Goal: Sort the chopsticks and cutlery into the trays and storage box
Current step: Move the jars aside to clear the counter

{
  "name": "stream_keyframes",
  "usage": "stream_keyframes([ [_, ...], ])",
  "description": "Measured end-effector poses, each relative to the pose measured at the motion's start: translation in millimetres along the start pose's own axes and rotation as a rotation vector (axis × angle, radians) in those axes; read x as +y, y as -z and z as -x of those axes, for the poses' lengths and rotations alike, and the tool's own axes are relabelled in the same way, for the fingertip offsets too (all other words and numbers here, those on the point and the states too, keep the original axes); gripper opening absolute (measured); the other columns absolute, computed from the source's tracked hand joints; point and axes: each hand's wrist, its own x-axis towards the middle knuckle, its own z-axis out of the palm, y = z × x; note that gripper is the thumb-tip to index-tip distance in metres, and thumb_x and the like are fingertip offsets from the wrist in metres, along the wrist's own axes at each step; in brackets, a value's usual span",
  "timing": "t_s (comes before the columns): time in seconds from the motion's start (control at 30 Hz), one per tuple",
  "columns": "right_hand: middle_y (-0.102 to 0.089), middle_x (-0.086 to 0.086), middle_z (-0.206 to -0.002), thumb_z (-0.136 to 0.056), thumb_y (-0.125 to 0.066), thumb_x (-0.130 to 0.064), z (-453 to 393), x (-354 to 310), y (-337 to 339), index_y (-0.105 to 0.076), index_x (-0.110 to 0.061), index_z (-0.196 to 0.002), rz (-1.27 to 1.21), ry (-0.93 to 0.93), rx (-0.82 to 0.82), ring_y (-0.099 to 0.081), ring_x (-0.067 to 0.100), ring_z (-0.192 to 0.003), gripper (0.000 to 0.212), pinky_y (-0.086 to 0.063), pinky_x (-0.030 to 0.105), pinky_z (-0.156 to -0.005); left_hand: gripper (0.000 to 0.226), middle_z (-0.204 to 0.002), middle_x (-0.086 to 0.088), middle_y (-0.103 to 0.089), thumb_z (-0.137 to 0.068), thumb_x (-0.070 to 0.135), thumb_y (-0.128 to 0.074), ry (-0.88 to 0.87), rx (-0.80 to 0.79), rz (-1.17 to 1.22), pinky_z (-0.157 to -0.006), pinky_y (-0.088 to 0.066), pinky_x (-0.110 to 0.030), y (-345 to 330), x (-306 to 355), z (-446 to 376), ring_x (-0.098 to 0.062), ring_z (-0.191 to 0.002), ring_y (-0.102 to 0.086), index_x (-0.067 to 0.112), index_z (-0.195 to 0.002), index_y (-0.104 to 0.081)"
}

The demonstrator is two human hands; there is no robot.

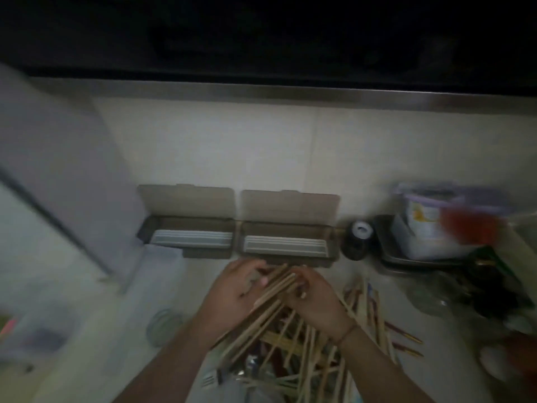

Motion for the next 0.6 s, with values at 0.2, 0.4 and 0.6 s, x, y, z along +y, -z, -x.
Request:
stream_keyframes([
  [0.2, -0.047, -0.002, -0.139, -0.071, -0.078, -0.048, -9.5, -41.3, -94.3, -0.036, -0.024, -0.143, 0.179, 0.104, -0.413, -0.044, 0.006, -0.125, 0.086, -0.031, 0.010, -0.101, 0.086, -0.142, 0.015, -0.044, -0.070, 0.072, -0.057, 0.020, -0.274, -0.576, -0.104, -0.028, -0.037, 111.7, -74.7, 49.9, -0.017, -0.131, -0.035, 0.041, -0.146, -0.034],
  [0.4, -0.056, -0.003, -0.130, -0.070, -0.077, -0.045, -16.3, -70.9, -166.9, -0.047, -0.024, -0.133, 0.387, 0.294, -0.524, -0.052, 0.016, -0.118, 0.073, -0.038, 0.028, -0.104, 0.127, -0.149, 0.009, -0.031, -0.051, 0.082, -0.071, 0.050, -0.565, -0.699, -0.115, -0.006, -0.057, 139.9, -105.3, 84.8, -0.023, -0.144, -0.016, 0.034, -0.153, -0.016],
  [0.6, -0.058, -0.011, -0.125, -0.067, -0.074, -0.052, -19.4, -69.9, -194.1, -0.052, -0.030, -0.127, 0.407, 0.283, -0.531, -0.055, 0.007, -0.112, 0.068, -0.040, 0.021, -0.099, 0.083, -0.102, 0.015, -0.067, -0.047, 0.086, -0.043, -0.156, -0.317, -0.736, -0.105, -0.024, -0.060, 121.0, -124.4, 88.6, -0.027, -0.117, -0.059, 0.036, -0.111, -0.060],
])
